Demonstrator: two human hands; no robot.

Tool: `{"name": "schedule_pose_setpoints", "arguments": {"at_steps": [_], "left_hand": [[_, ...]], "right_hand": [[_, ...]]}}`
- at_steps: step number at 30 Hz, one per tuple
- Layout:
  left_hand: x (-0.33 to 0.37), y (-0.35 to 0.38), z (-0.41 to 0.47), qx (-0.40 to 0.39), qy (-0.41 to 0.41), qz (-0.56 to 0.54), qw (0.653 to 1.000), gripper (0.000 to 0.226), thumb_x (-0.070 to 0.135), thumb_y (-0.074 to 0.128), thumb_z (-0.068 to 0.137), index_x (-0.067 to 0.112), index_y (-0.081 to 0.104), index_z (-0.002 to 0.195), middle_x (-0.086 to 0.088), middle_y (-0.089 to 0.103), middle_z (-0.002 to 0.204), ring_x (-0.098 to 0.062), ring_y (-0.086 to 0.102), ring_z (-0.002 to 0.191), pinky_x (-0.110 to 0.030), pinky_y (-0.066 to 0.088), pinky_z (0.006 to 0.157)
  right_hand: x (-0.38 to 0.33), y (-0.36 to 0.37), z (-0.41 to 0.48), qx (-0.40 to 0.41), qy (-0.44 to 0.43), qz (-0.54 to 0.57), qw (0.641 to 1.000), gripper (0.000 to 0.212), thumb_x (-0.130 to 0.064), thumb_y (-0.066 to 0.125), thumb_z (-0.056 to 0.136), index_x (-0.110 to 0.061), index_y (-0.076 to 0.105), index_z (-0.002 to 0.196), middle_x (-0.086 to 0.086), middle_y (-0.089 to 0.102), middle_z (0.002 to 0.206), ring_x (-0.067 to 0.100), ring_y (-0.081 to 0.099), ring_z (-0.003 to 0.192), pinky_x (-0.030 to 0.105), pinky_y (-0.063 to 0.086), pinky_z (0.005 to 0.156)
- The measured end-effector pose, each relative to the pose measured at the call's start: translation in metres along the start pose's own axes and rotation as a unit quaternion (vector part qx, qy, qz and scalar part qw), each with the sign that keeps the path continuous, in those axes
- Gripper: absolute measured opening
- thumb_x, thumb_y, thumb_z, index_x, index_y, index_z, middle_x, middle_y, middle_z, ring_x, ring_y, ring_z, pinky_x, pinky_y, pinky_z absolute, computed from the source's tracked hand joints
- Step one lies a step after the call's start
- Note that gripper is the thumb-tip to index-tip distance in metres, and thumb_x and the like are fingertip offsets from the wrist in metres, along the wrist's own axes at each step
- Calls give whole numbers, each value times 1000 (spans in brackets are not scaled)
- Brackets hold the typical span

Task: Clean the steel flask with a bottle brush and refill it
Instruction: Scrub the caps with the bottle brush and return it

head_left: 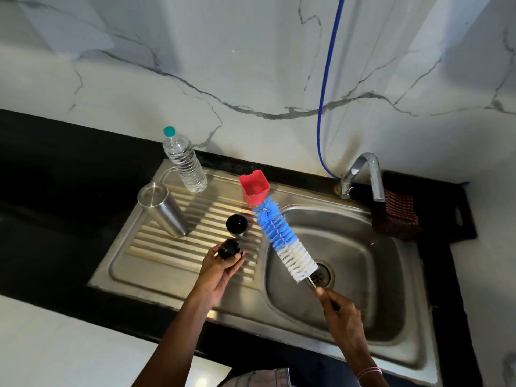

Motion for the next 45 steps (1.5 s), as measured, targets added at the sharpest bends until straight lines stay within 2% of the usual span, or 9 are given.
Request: {"name": "schedule_pose_setpoints", "arguments": {"at_steps": [6,9,12,14,19,31,37,40,45], "left_hand": [[27,-31,10,79,118,202,969,55,0,86,78,22,68,125,-5,73,122,-22,72,110,-40,57,96],[40,-35,14,131,181,344,912,53,16,93,73,24,68,119,4,75,111,-11,74,96,-27,58,85],[44,-38,21,146,210,472,844,51,15,92,72,22,65,115,2,74,104,-19,70,101,-35,55,91],[44,-38,24,141,222,532,805,47,13,90,73,20,64,111,0,71,102,-22,67,100,-32,51,85],[43,-33,25,123,252,656,701,51,18,85,80,16,61,125,-9,62,121,-28,63,106,-37,53,86],[47,-25,42,82,249,785,561,68,33,82,83,28,50,142,-2,60,137,-28,64,116,-44,57,89],[49,-27,49,86,265,779,561,84,51,85,75,21,48,144,-4,58,136,-29,56,124,-47,50,100],[51,-15,47,67,343,769,535,64,48,77,81,20,59,135,-5,61,130,-28,55,122,-45,47,100],[50,26,57,24,387,809,443,29,39,74,88,23,74,111,-2,71,111,-27,58,100,-41,42,86]], "right_hand": [[1,10,6,-8,10,-4,1000,21,-50,62,95,-43,74,79,-9,38,49,6,35,48,26,35,52],[-4,13,5,-8,7,-1,1000,20,-53,59,93,-46,75,83,-8,37,50,8,34,48,26,33,50],[-9,15,4,-8,-1,-2,1000,25,-61,54,89,-47,75,85,-8,39,49,7,36,47,24,33,49],[-11,17,3,-6,-4,-5,1000,23,-58,55,90,-47,74,86,-8,39,48,7,35,46,23,33,49],[-10,22,3,-3,-5,-11,1000,21,-45,61,96,-43,76,81,-7,32,49,9,29,46,22,27,46],[-14,27,0,4,-2,-23,1000,21,-47,60,95,-41,76,82,-8,32,50,6,30,47,20,27,47],[-11,24,-1,11,24,-31,999,25,-51,58,95,-41,76,81,-8,35,50,7,33,48,20,31,47],[-8,19,-3,15,43,-36,998,26,-51,57,97,-41,75,81,-8,38,50,6,35,48,19,31,47],[-11,11,-6,19,73,-36,997,26,-48,57,98,-39,75,82,-13,50,49,6,43,47,26,38,52]]}}
Point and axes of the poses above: each hand's wrist, its own z-axis towards the middle knuckle, its own y-axis out of the palm, x = y × z, the point moved 4 cm from there along z, towards the middle knuckle
